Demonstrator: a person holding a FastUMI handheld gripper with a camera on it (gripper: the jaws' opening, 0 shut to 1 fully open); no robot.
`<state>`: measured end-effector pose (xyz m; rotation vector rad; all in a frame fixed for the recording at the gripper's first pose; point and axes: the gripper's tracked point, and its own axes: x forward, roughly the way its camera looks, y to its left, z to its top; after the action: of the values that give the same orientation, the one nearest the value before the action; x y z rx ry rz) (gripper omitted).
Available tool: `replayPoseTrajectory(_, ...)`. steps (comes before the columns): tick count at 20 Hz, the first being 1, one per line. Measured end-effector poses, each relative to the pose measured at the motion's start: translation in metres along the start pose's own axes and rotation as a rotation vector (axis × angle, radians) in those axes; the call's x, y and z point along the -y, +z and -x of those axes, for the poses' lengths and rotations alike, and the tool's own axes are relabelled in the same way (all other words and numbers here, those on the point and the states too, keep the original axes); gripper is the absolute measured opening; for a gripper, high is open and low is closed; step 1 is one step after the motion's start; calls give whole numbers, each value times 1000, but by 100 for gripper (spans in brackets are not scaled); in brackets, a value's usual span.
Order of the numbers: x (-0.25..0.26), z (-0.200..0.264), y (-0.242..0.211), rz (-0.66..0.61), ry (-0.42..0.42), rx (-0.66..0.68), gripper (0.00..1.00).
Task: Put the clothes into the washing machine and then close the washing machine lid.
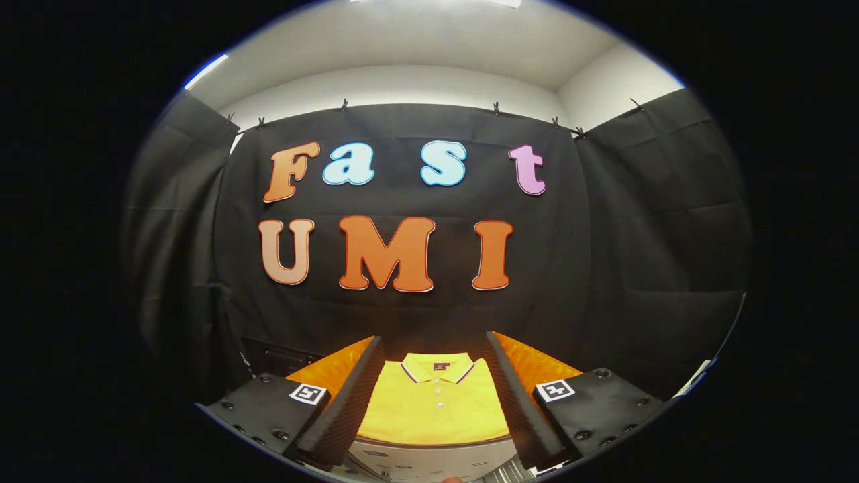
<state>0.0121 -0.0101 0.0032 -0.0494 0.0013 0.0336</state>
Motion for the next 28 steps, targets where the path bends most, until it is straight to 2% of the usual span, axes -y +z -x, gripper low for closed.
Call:
replayPoseTrajectory(11, 6, -59, -61, -7, 18, -112, 98)
replayPoseTrajectory(28, 23, -206, -222, -47, 34, -465, 98)
